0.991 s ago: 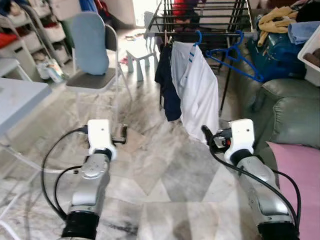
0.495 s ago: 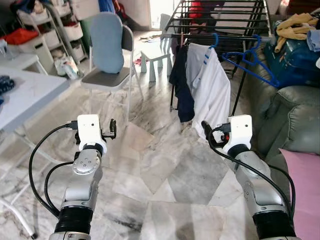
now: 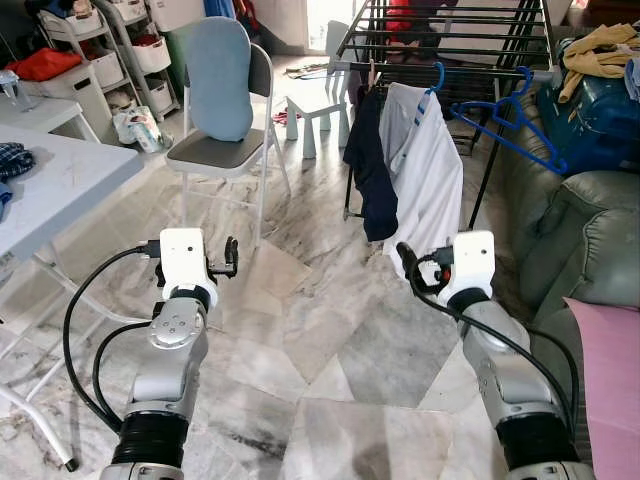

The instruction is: Hang hanger

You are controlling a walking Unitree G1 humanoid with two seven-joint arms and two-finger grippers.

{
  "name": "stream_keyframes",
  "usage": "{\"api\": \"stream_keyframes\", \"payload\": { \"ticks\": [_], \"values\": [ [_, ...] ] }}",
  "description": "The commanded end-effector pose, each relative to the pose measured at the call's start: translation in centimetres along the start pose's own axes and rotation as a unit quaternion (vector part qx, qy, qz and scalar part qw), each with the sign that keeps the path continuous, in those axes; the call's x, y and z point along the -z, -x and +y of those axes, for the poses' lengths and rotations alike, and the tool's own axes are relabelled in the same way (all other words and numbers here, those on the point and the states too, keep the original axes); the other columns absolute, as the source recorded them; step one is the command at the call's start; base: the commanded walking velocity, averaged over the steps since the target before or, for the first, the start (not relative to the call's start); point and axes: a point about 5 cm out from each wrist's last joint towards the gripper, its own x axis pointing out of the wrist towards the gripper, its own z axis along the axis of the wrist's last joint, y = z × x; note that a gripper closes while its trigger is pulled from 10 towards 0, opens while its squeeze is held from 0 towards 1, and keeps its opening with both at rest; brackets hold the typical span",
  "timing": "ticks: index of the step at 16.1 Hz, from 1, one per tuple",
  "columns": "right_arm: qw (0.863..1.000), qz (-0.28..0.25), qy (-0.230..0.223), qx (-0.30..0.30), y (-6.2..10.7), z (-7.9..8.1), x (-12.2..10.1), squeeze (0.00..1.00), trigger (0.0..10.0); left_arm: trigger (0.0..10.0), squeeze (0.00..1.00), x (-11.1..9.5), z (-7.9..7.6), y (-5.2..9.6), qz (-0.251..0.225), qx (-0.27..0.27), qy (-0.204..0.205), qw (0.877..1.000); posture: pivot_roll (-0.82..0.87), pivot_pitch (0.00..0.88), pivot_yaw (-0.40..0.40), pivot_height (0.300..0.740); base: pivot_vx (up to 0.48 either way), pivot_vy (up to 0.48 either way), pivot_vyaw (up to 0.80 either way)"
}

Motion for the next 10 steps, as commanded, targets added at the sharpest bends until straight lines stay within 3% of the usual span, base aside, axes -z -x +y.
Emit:
{"api": "stream_keyframes", "payload": {
  "ticks": [1,10],
  "values": [
    [1.0,-0.007,0.006,-0.014,-0.3,0.4,-0.3,0.0,10.0,10.0,0.0,-0.5,-0.4,-0.2,-0.007,0.007,-0.003,1.0,-0.12,0.0,0.062,0.74,0.0,0.0,0.56],
    [0.999,-0.01,0.0,-0.032,0.8,1.7,-0.3,0.0,10.0,10.0,0.0,0.3,-3.0,0.8,0.01,0.024,0.033,0.999,-0.14,0.0,0.05,0.74,0.0,0.0,0.8]
  ]
}}
